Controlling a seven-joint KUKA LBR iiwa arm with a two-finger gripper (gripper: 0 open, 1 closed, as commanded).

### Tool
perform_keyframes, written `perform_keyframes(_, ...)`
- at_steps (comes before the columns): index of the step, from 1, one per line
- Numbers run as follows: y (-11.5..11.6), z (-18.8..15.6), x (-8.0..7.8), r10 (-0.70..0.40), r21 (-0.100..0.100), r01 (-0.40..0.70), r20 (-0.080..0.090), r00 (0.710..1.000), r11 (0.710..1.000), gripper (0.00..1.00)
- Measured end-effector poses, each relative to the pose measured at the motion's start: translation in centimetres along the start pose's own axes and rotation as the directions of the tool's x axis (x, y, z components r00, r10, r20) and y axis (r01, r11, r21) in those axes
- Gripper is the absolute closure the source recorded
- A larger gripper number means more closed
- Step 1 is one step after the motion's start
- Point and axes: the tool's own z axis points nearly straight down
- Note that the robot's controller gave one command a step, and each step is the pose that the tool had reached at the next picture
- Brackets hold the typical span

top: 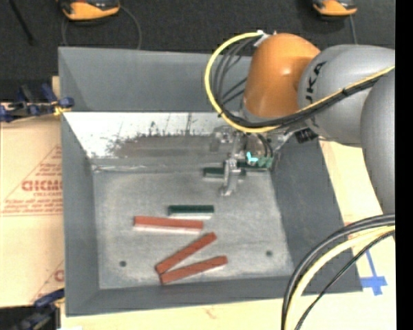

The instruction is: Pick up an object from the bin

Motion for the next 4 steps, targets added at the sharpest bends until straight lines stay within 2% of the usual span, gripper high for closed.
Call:
perform_keyframes(1, -0.2, 8.0, 0.0, -0.124, 0.0, 0.124, -0.003, 0.992, 0.992, 0.0)
perform_keyframes(2, -0.2, 7.6, -0.3, -0.122, 0.001, 0.122, 0.007, 0.992, 0.992, 1.0)
perform_keyframes(3, -0.2, 7.7, -0.2, -0.122, 0.0, 0.122, 0.004, 0.993, 0.993, 0.0)
perform_keyframes(4, 3.6, 7.7, 6.3, 0.172, -0.002, -0.172, 0.004, 0.985, 0.985, 0.0)
